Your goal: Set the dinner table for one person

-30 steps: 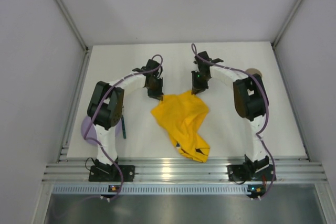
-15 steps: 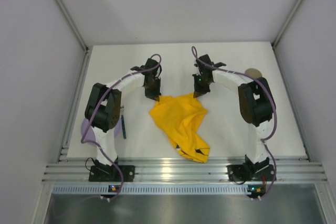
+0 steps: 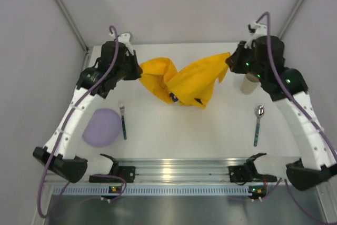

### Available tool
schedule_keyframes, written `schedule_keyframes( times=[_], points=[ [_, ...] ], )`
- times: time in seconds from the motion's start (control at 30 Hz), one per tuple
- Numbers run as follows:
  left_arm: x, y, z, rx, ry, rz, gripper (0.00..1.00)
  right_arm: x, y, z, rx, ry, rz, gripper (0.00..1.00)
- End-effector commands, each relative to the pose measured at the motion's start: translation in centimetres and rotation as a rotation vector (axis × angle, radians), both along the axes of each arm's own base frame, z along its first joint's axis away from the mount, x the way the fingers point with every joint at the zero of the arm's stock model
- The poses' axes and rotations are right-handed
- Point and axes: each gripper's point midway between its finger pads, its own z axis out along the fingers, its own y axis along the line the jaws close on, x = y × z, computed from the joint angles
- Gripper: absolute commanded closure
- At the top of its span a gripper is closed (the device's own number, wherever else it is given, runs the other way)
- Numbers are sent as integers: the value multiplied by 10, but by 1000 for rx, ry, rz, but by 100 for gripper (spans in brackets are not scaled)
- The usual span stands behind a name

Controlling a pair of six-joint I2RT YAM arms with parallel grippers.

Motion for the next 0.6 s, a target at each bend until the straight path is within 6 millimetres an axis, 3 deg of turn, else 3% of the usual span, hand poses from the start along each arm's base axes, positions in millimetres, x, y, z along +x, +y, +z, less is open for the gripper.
schedule_keyframes(
  times=[0.0, 0.17, 0.23, 0.27, 0.43, 0.57],
  points=[
    [-46, 13, 56, -74, -120, -22, 100, -64, -42, 69, 68, -229, -65, 100],
    [-98, 29, 105, -174, -254, -47, 100, -135, -89, 126, 117, -455, -147, 100],
    [-119, 38, 124, -196, -295, -46, 100, -154, -100, 130, 83, -467, -152, 100],
    [-126, 41, 140, -213, -322, -46, 100, -165, -105, 142, 84, -497, -148, 100],
    [-142, 48, 157, -215, -322, -51, 100, -181, -109, 156, 58, -533, -119, 100],
    [-129, 56, 155, -170, -315, 15, 100, -161, -105, 142, 37, -490, -141, 100]
  ],
)
